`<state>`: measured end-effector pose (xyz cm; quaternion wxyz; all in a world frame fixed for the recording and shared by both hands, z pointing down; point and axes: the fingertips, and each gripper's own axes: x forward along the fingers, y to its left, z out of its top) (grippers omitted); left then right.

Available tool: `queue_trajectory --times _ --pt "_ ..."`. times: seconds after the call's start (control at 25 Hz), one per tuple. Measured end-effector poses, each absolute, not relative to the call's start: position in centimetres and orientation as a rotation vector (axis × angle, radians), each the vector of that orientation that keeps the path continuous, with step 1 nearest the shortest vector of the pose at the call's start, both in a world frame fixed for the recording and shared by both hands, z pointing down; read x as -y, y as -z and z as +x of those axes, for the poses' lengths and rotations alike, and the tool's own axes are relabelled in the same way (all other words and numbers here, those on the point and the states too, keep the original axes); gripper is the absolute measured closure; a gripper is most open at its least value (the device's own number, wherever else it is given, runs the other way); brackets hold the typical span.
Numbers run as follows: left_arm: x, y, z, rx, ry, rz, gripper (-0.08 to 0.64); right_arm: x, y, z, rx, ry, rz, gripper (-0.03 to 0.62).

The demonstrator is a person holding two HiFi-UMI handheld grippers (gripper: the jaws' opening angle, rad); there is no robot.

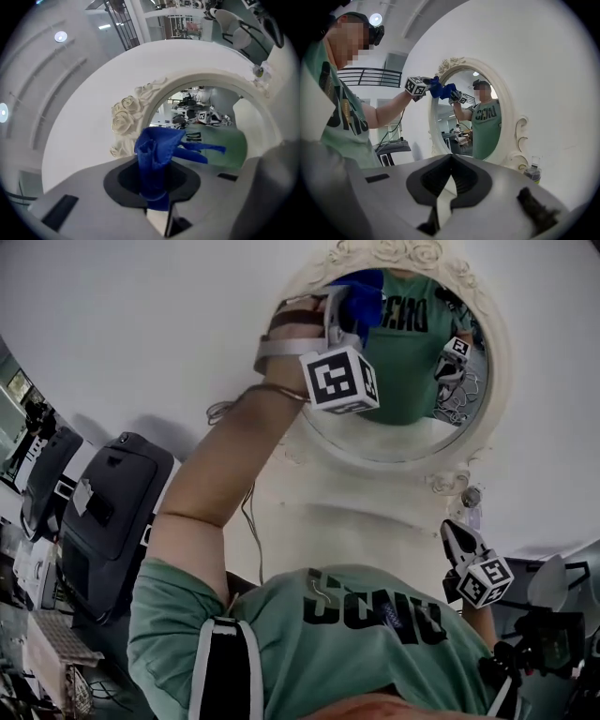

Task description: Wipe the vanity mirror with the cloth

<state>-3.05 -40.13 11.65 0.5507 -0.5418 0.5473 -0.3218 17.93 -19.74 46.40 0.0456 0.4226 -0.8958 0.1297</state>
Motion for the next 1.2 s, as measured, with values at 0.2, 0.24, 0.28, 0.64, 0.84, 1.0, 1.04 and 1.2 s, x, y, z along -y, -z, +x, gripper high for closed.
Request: queue_trajectory --times 0.2,0.24,0.28,0.64,0.84,1.0,1.04,1.2 --pt "42.3 -10.8 -3.2 -1.280 0.823 -1.230 0.474 19.8 -46.1 18.1 2.742 -0.402 1.306 0.584" --pt "42.7 -11.1 -3.2 -1.279 0.832 -1.232 0.474 19.8 -46.1 18.0 2.743 -0.404 1.305 0.584" --pt "43.2 -11.4 -3.2 -1.279 0.841 -1.240 0.472 19.8 -46.2 18.0 2.742 -0.405 1.304 0.584" --pt "44.1 -11.3 -3.5 -1.300 0.804 -1.222 0.476 19.7 -46.9 18.3 2.715 -0.456 1.304 0.584" --pt "43.1 -16.4 -2.8 -1.245 0.827 -1.182 0.485 19.3 -48.1 17.6 2.697 -0.504 1.284 0.584" --pt "42.3 -28.1 -2.4 -1.104 0.971 -1.168 0.485 18.8 -48.6 16.8 2.674 -0.549 1.268 0.584" --pt "42.1 -31.7 -2.4 -1.053 1.026 -1.156 0.485 18.8 -48.6 16.7 2.668 -0.557 1.265 0.584" --pt "41.5 -46.1 -4.3 -0.869 1.237 -1.193 0.477 18.7 -48.7 16.5 2.642 -0.580 1.254 0.584"
